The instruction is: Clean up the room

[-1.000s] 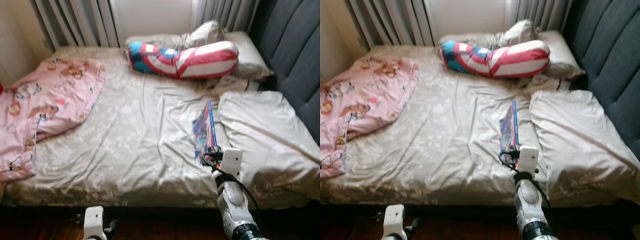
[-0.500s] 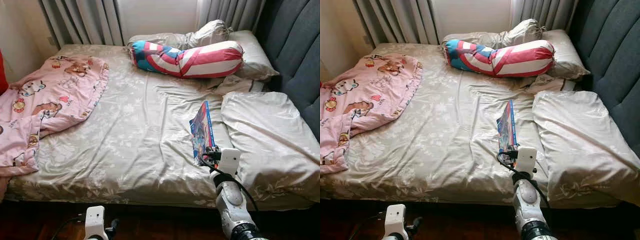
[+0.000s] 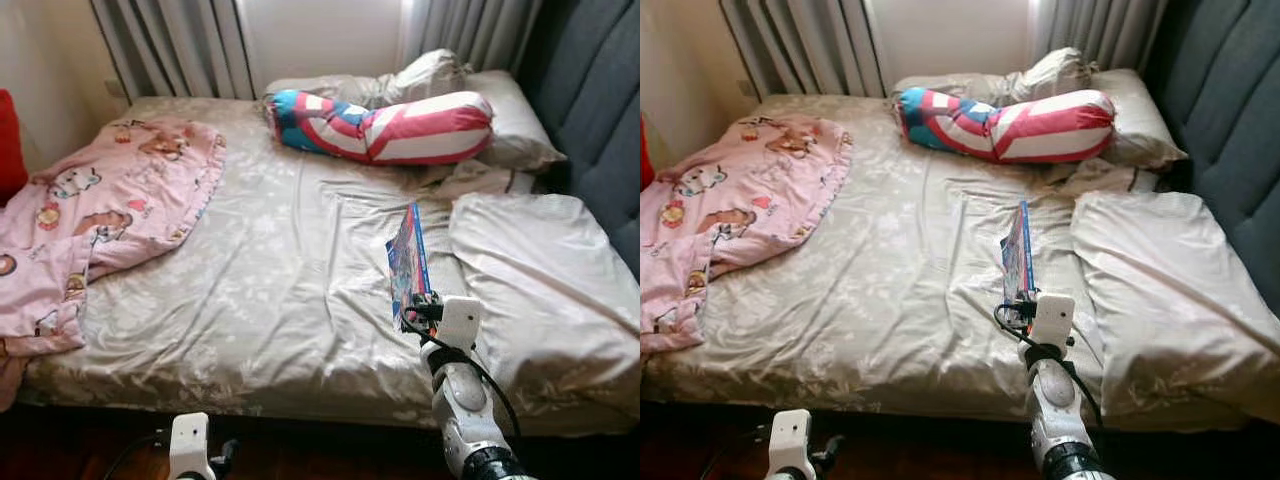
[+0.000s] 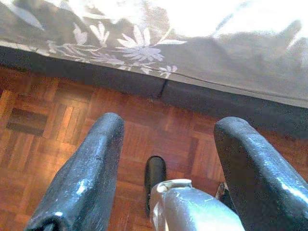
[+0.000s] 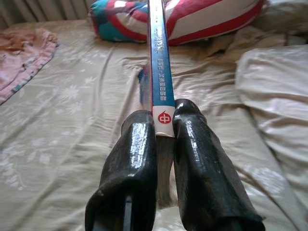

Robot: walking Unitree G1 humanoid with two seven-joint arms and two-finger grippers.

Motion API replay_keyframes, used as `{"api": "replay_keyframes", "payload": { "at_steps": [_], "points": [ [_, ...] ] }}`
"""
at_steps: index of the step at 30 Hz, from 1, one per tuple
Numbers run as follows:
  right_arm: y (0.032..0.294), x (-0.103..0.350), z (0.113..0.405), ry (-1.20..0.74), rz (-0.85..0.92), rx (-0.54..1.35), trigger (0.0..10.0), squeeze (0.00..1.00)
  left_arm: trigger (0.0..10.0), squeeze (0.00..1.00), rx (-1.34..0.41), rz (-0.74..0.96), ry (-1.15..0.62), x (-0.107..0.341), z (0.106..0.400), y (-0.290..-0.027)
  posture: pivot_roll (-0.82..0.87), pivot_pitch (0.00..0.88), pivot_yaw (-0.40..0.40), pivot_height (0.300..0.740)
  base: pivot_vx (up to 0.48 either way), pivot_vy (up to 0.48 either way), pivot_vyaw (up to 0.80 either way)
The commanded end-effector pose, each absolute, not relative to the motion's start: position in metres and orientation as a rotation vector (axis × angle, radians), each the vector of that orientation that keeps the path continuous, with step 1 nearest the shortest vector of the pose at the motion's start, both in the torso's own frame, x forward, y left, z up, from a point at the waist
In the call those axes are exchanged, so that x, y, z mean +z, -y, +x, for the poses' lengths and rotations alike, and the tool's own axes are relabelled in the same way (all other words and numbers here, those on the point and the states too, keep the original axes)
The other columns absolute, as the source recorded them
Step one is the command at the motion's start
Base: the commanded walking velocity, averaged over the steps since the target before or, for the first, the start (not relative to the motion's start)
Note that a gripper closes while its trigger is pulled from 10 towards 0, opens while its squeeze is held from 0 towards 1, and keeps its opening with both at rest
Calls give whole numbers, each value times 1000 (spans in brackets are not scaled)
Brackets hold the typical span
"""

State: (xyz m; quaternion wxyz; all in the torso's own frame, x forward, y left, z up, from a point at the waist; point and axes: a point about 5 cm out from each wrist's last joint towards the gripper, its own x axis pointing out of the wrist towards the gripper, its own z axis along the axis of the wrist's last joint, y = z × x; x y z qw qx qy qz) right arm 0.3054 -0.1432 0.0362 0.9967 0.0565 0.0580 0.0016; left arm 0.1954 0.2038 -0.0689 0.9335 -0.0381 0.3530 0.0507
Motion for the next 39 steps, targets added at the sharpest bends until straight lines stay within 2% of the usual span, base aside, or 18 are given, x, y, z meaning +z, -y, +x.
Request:
{"api": "replay_keyframes", "payload": {
  "at_steps": [1,9,39],
  "points": [
    [142,50,313,-45,113,9,10000,0,10000,0,120,-86,-731,-70,193,-207,122,69,-17,738,274,0,0],
    [142,50,313,-48,112,4,10000,0,10000,0,120,-85,-735,-70,192,-207,123,69,-17,738,270,0,0],
    [141,47,311,-62,111,10,10000,0,10000,0,118,-72,-746,-72,189,-208,125,71,-15,738,0,0,0]
  ]
}}
